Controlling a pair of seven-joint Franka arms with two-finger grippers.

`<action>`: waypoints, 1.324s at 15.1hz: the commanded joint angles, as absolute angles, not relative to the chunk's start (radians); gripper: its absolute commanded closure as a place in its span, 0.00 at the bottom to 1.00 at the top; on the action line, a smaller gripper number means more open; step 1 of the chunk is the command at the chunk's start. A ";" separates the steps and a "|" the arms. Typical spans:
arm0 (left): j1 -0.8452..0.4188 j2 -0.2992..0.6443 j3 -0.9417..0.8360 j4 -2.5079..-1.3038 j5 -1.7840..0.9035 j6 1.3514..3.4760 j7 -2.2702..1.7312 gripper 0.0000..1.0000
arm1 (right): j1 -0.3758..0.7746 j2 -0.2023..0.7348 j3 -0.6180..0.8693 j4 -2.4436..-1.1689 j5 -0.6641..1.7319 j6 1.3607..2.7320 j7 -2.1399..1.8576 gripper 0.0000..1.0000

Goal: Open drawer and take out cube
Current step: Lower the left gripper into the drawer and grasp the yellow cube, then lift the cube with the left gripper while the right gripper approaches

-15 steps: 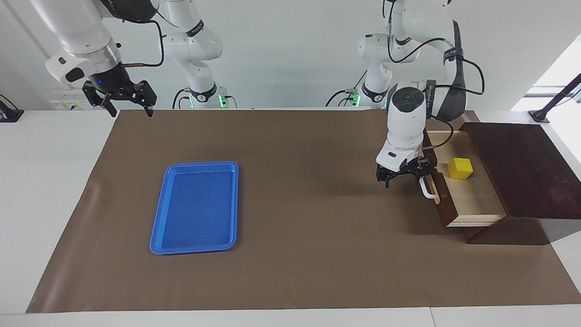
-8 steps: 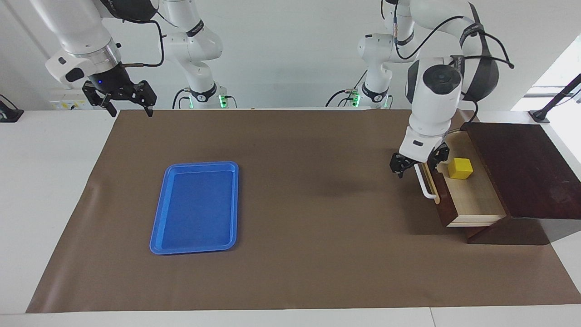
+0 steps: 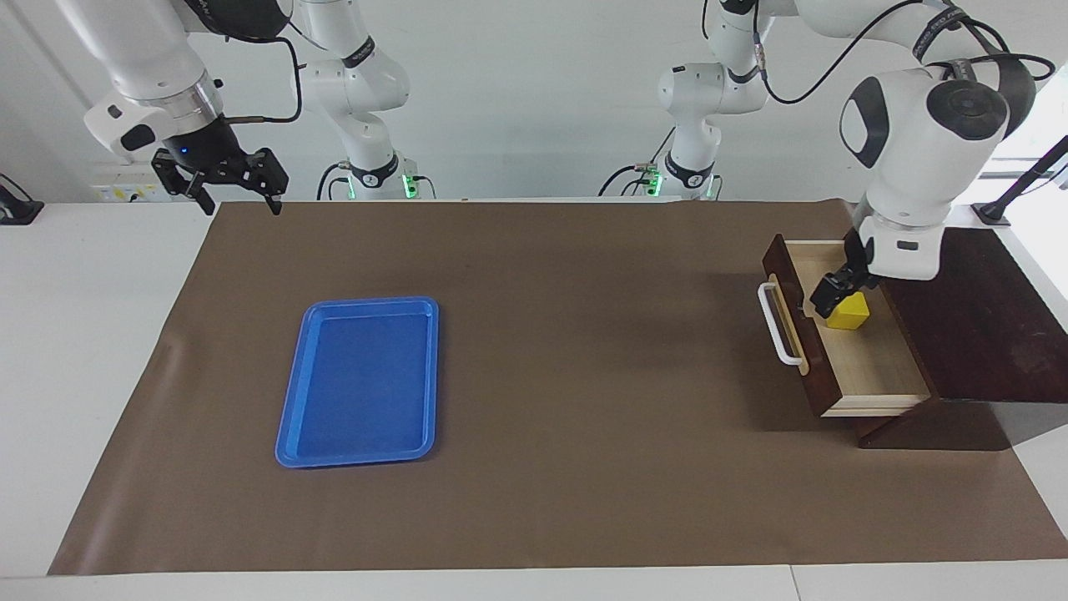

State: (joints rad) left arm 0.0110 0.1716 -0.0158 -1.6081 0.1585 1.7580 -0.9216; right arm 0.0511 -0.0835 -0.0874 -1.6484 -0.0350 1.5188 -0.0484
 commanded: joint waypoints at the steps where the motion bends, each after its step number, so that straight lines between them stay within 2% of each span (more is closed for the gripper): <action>1: 0.018 0.060 -0.018 -1.834 0.146 1.918 -1.078 0.00 | 0.051 -0.098 -0.081 -1.669 -0.014 1.508 -0.076 0.00; 4: 0.061 0.040 -0.018 -1.890 0.146 1.953 -1.098 0.00 | 0.041 -0.127 -0.083 -1.732 0.060 1.543 -0.207 0.00; 11: 0.074 0.031 -0.018 -1.988 0.198 2.066 -1.132 0.00 | 0.051 -0.178 -0.081 -1.913 0.208 1.775 -0.645 0.00; 13: 0.089 0.034 -0.018 -2.000 0.209 2.100 -1.150 0.00 | 0.055 -0.186 -0.080 -2.014 0.339 1.941 -0.898 0.00; 16: 0.092 0.037 -0.018 -2.000 0.236 2.109 -1.187 0.00 | 0.092 -0.186 -0.080 -2.118 0.553 2.092 -1.110 0.00; 18: 0.092 0.034 -0.018 -2.014 0.261 2.111 -1.215 0.00 | 0.113 -0.141 -0.080 -2.149 0.755 2.150 -1.330 0.00; 20: 0.092 0.032 -0.018 -2.020 0.261 2.112 -1.215 0.00 | 0.136 -0.101 -0.080 -2.155 0.889 2.154 -1.475 0.00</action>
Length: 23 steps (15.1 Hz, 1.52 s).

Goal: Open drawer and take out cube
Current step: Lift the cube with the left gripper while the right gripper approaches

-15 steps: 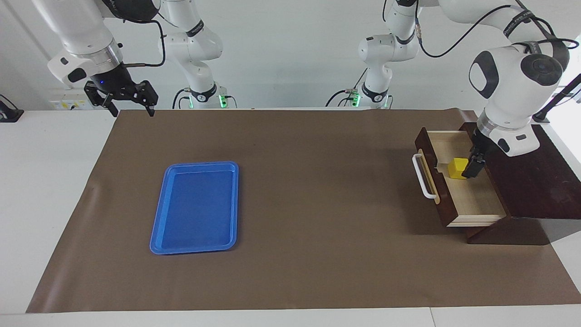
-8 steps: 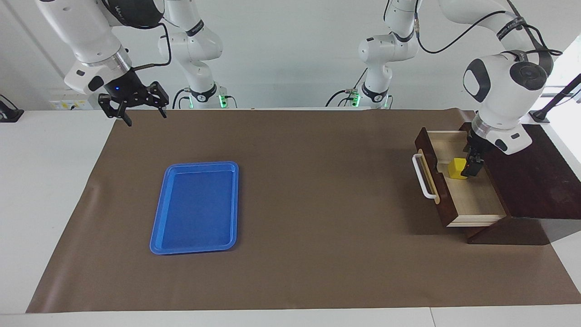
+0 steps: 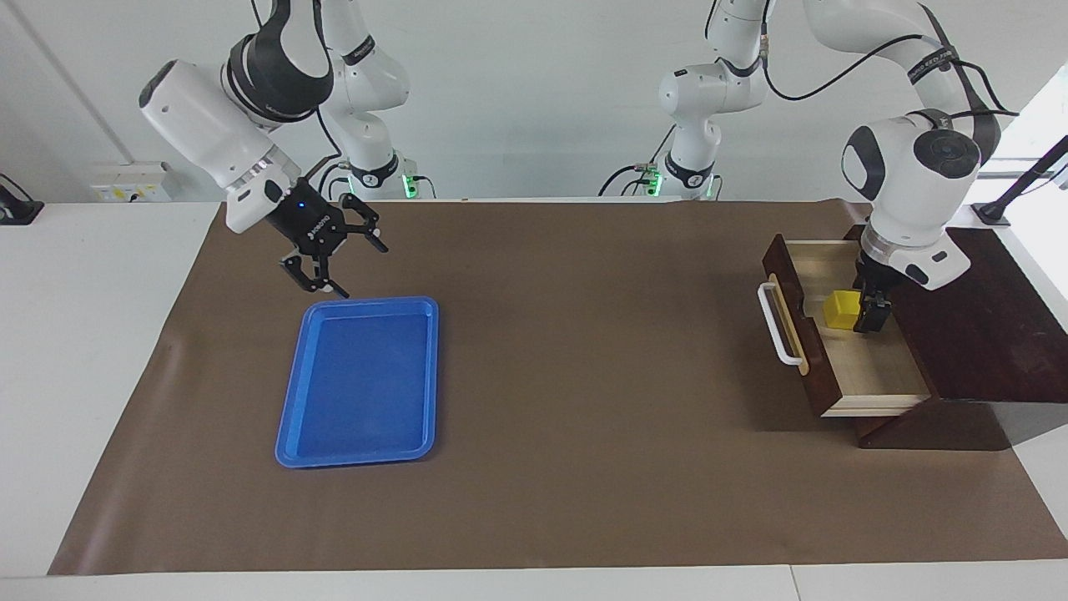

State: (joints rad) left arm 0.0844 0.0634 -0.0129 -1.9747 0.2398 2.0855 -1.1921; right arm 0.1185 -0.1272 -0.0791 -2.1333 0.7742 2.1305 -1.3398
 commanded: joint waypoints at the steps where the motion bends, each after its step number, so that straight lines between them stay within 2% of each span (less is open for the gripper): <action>1: 0.092 0.034 -0.018 -2.022 0.261 2.112 -1.216 0.00 | 0.165 -0.091 -0.080 -2.155 0.925 2.157 -1.521 0.00; 2: 0.092 0.035 -0.018 -2.023 0.261 2.114 -1.219 0.00 | 0.187 -0.075 -0.080 -2.155 0.969 2.164 -1.572 0.00; 3: 0.092 0.037 -0.018 -2.028 0.261 2.120 -1.233 0.07 | 0.210 -0.058 -0.080 -2.157 1.036 2.181 -1.641 0.00; 4: 0.092 0.038 -0.018 -2.026 0.261 2.120 -1.244 0.24 | 0.237 -0.039 -0.080 -2.160 1.117 2.201 -1.729 0.00; 5: 0.092 0.038 -0.018 -2.026 0.261 2.120 -1.247 0.49 | 0.258 -0.022 -0.080 -2.161 1.194 2.218 -1.821 0.00; 6: 0.092 0.041 -0.018 -2.022 0.261 2.118 -1.246 0.78 | 0.279 -0.011 -0.080 -2.166 1.253 2.226 -1.892 0.00; 7: 0.092 0.046 -0.018 -2.011 0.261 2.112 -1.244 1.00 | 0.296 -0.003 -0.080 -2.166 1.290 2.226 -1.942 0.00; 13: 0.072 0.130 -0.021 -1.772 0.259 1.896 -1.246 1.00 | 0.393 0.002 -0.080 -2.186 1.425 2.223 -2.092 0.00; 19: 0.020 0.127 -0.026 -1.642 0.198 1.723 -1.258 1.00 | 0.405 -0.023 -0.080 -2.221 1.509 2.132 -2.203 0.00; 23: -0.015 0.124 -0.032 -1.594 0.118 1.700 -1.434 1.00 | 0.411 0.024 -0.078 -2.241 1.578 2.033 -2.347 0.00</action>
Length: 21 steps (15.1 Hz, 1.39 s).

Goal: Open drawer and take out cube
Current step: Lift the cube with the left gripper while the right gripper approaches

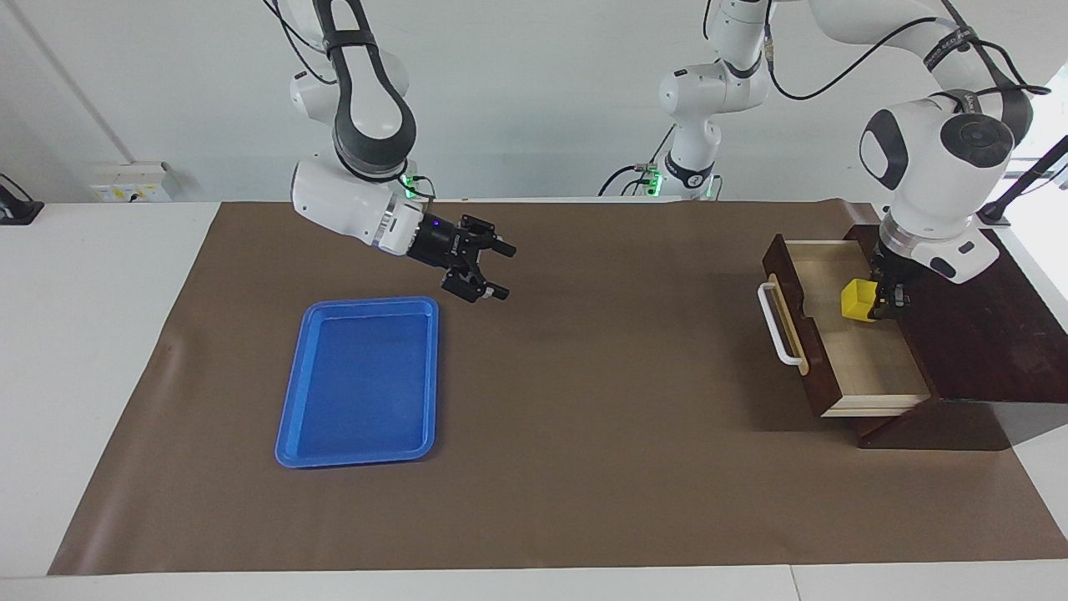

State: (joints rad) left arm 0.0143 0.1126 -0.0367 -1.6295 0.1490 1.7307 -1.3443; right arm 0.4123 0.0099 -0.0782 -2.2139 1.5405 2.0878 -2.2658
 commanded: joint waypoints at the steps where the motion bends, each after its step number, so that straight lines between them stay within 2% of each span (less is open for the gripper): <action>1: -0.041 0.123 -0.031 -1.595 0.117 1.698 -1.484 1.00 | 0.410 0.040 -0.078 -2.241 1.585 2.005 -2.367 0.00; 8: -0.251 0.100 -0.035 -1.641 0.117 1.710 -1.882 1.00 | 0.480 0.112 -0.078 -2.230 1.727 2.017 -2.401 0.00; 11: -0.330 0.100 -0.037 -1.678 0.061 1.756 -2.014 1.00 | 0.546 0.138 -0.078 -2.186 1.763 2.133 -2.352 0.00; 15: -0.408 0.068 -0.037 -1.802 0.048 1.825 -2.077 1.00 | 0.590 0.236 -0.066 -2.047 1.770 2.239 -2.263 0.00; 21: -0.475 0.055 -0.037 -1.855 0.048 1.841 -2.151 1.00 | 0.666 0.298 -0.066 -1.980 1.779 2.322 -2.250 0.00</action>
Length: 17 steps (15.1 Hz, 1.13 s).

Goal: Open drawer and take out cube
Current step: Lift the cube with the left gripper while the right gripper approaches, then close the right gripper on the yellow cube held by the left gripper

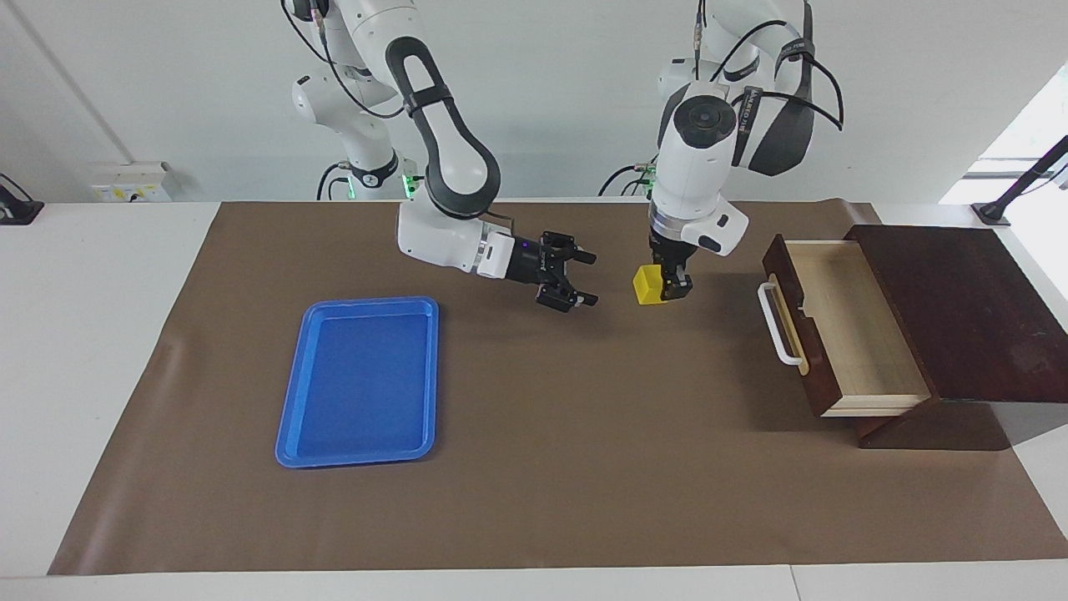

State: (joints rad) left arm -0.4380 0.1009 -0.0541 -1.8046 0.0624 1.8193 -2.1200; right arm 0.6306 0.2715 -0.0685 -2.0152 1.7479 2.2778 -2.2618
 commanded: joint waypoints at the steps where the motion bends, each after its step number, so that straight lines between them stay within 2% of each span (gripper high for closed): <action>1: -0.485 0.046 -0.037 -1.868 0.048 1.842 -2.154 1.00 | 0.678 0.299 -0.066 -1.974 1.789 2.336 -2.244 0.00; 5: -0.497 0.028 -0.038 -1.905 0.048 1.861 -2.161 1.00 | 0.683 0.337 -0.066 -1.924 1.789 2.355 -2.232 0.00; 17: -0.511 0.026 -0.038 -1.907 0.048 1.864 -2.161 1.00 | 0.704 0.350 -0.046 -1.888 1.792 2.407 -2.204 0.00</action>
State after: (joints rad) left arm -0.4935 0.0610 -0.0541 -1.8670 0.0609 1.8421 -2.1522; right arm 0.7013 0.3297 -0.0514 -1.9182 1.7706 2.3792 -2.2275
